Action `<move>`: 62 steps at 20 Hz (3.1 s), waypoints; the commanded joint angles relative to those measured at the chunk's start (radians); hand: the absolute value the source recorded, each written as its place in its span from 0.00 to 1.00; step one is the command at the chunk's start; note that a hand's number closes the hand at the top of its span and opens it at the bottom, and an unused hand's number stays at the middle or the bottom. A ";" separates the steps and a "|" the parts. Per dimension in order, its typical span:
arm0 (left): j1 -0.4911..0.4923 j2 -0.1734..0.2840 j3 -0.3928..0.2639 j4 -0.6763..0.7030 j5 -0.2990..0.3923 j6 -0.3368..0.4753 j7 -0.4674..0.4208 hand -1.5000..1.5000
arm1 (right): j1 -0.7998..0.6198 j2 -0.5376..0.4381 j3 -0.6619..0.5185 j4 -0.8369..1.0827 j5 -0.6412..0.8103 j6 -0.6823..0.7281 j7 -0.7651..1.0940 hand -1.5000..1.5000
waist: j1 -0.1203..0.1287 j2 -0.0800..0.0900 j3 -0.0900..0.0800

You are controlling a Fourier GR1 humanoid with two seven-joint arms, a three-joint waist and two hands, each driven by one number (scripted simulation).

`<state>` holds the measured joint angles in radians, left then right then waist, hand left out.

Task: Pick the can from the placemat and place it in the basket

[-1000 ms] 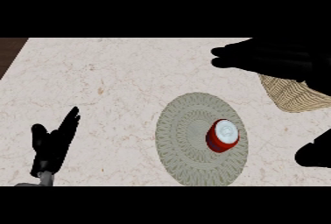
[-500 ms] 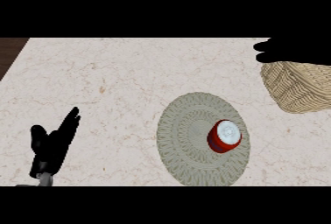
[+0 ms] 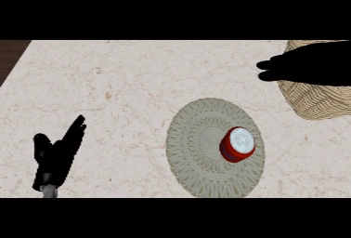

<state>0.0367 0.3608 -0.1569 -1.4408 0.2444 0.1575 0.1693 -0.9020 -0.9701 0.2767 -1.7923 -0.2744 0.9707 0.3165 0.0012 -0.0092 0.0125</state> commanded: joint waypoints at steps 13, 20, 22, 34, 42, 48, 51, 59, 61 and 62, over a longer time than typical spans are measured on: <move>0.084 -0.014 -0.007 0.047 -0.006 -0.035 0.044 0.50 | 0.192 0.185 0.098 -0.063 0.336 -0.089 -0.055 0.00 | 0.012 0.014 -0.011; 0.100 -0.017 0.004 0.053 -0.013 -0.034 0.053 0.50 | 0.283 0.265 0.186 -0.056 0.488 -0.165 -0.096 0.00 | 0.012 0.014 -0.012; 0.061 -0.031 -0.008 0.064 -0.029 -0.031 0.061 0.50 | 0.289 0.288 0.206 -0.038 0.535 -0.182 -0.117 0.00 | 0.007 0.014 -0.012; 0.083 -0.039 0.006 0.032 -0.045 -0.035 0.077 0.50 | 0.379 0.316 0.230 0.038 0.732 -0.294 -0.307 0.00 | 0.004 0.011 -0.012; 0.116 -0.040 0.017 -0.017 -0.041 -0.046 0.093 0.50 | 0.373 0.391 0.272 0.108 0.819 -0.312 -0.311 0.00 | 0.009 0.009 -0.012; 0.087 -0.069 0.002 0.028 -0.082 -0.021 0.090 0.50 | 0.393 0.355 0.335 0.150 0.920 -0.302 -0.344 0.00 | 0.004 0.010 -0.012; 0.080 -0.067 0.014 0.053 -0.066 -0.054 0.071 0.50 | 0.361 0.420 0.337 0.210 0.935 -0.308 -0.334 0.00 | 0.008 0.012 -0.013; 0.082 -0.064 0.040 0.005 -0.061 -0.050 0.113 0.50 | 0.418 0.418 0.326 0.251 0.987 -0.382 -0.433 0.00 | 0.003 0.011 -0.012; 0.048 -0.057 0.051 0.078 -0.059 -0.081 0.087 0.50 | 0.382 0.426 0.321 0.305 1.015 -0.410 -0.466 0.00 | 0.003 0.014 -0.013; 0.076 -0.064 0.040 0.036 -0.077 -0.063 0.084 0.50 | 0.439 0.472 0.356 0.301 1.051 -0.456 -0.423 0.00 | 0.004 0.012 -0.012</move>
<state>0.0779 0.3143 -0.0990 -1.4871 0.1808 0.0951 0.2170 -0.4945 -0.5387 0.6084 -1.5257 0.7243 0.5733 -0.1012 0.0053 -0.0085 0.0153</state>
